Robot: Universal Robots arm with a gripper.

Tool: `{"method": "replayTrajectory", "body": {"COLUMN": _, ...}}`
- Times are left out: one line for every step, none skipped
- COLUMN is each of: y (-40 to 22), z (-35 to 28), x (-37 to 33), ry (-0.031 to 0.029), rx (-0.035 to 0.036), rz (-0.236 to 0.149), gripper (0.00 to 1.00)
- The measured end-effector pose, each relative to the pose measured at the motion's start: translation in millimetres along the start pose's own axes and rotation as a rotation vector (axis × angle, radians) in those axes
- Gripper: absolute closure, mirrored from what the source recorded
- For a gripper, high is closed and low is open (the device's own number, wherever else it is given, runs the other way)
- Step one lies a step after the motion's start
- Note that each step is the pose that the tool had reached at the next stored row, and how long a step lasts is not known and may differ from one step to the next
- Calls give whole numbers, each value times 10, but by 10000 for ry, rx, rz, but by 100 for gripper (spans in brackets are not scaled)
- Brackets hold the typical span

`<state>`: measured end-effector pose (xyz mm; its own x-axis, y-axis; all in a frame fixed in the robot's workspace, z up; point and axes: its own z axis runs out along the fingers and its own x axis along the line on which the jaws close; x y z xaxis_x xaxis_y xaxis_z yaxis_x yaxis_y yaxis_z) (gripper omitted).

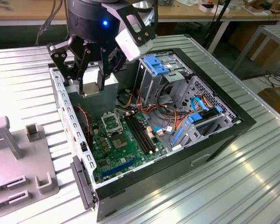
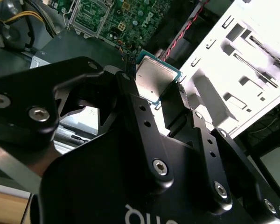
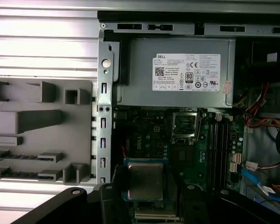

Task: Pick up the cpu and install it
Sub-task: 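Pick up the cpu and move it towards the insertion slot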

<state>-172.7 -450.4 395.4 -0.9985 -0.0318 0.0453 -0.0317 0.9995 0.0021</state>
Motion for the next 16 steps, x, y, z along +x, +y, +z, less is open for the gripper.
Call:
{"method": "replayTrajectory", "body": {"y": -1, "z": 0, "x": -20, "ry": 1, "rx": 0, "rz": 1, "gripper": 53}}
{"method": "replayTrajectory", "body": {"y": -2, "z": 0, "x": -48, "ry": 0, "rx": 1, "rz": 0, "gripper": 53}}
{"method": "replayTrajectory", "body": {"y": -2, "z": 0, "x": -69, "ry": 0, "rx": 0, "rz": 1, "gripper": 53}}
{"method": "replayTrajectory", "body": {"y": -3, "z": 1, "x": -102, "ry": 0, "rx": 0, "rz": 0, "gripper": 53}}
{"method": "replayTrajectory", "body": {"y": -4, "z": 1, "x": -132, "ry": 0, "rx": 0, "rz": 0, "gripper": 53}}
{"method": "replayTrajectory", "body": {"y": -5, "z": 0, "x": -153, "ry": 0, "rx": 1, "rz": 0, "gripper": 53}}
{"method": "replayTrajectory", "body": {"y": -6, "z": 0, "x": -174, "ry": 0, "rx": 0, "rz": 0, "gripper": 53}}
{"method": "replayTrajectory", "body": {"y": -7, "z": 0, "x": -206, "ry": 0, "rx": 0, "rz": 1, "gripper": 53}}
{"method": "replayTrajectory", "body": {"y": -8, "z": 0, "x": -241, "ry": 0, "rx": 0, "rz": 1, "gripper": 53}}
{"method": "replayTrajectory", "body": {"y": -9, "z": 0, "x": -277, "ry": 0, "rx": 0, "rz": 0, "gripper": 53}}
{"method": "replayTrajectory", "body": {"y": -10, "z": 0, "x": -305, "ry": 1, "rx": 0, "rz": -1, "gripper": 53}}
{"method": "replayTrajectory", "body": {"y": -11, "z": 0, "x": -323, "ry": 0, "rx": 0, "rz": 0, "gripper": 53}}
{"method": "replayTrajectory", "body": {"y": -11, "z": 0, "x": -349, "ry": 0, "rx": 0, "rz": 0, "gripper": 53}}
{"method": "replayTrajectory", "body": {"y": -12, "z": 0, "x": -368, "ry": 0, "rx": 0, "rz": 1, "gripper": 53}}
{"method": "replayTrajectory", "body": {"y": -13, "z": 0, "x": -398, "ry": 0, "rx": 1, "rz": 1, "gripper": 53}}
{"method": "replayTrajectory", "body": {"y": -13, "z": 0, "x": -415, "ry": 0, "rx": 0, "rz": 0, "gripper": 53}}
